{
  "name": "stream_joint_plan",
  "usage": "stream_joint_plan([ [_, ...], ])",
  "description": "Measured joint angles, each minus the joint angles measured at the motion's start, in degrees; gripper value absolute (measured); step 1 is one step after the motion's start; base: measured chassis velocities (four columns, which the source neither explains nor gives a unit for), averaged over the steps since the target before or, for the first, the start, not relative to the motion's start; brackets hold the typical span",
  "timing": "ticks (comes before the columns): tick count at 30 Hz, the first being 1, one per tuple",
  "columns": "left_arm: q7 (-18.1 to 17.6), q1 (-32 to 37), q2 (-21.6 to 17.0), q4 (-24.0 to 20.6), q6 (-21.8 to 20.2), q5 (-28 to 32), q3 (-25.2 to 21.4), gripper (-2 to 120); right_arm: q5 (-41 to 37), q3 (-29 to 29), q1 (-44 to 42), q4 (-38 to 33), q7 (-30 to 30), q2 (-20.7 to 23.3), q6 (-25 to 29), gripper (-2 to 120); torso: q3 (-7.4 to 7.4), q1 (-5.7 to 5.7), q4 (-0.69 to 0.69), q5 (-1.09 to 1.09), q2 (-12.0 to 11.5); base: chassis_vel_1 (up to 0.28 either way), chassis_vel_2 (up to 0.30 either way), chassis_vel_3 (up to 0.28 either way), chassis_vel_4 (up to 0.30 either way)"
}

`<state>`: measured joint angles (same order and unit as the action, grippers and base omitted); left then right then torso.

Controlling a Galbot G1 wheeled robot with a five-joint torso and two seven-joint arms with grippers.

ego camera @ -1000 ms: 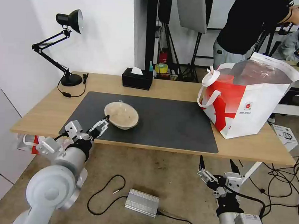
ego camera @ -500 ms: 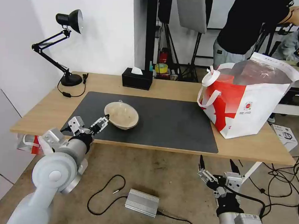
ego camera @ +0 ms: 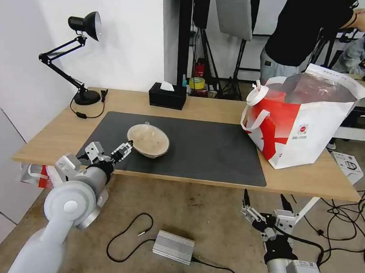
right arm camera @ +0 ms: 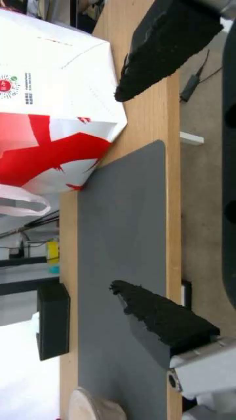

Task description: Pick up the trash from the table and place it into the takeout bag.

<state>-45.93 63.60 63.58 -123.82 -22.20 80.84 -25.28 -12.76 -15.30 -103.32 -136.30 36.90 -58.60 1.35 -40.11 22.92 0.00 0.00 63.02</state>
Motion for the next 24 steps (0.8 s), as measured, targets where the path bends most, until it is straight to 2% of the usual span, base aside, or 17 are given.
stream_joint_plan([
  [12,-2.1,-2.7,0.6,2.6,-1.4,2.0,1.4,100,0.0,0.0,0.0,0.0,0.0,0.0,0.0,100,0.0,0.0,0.0,0.0,0.0,0.0,0.0,0.0,0.0],
  [24,-2.6,-4.4,1.1,4.3,-2.2,2.9,2.2,100,0.0,0.0,0.0,0.0,0.0,0.0,0.0,100,0.0,0.0,0.0,0.01,0.0,0.0,0.0,0.0,0.0],
])
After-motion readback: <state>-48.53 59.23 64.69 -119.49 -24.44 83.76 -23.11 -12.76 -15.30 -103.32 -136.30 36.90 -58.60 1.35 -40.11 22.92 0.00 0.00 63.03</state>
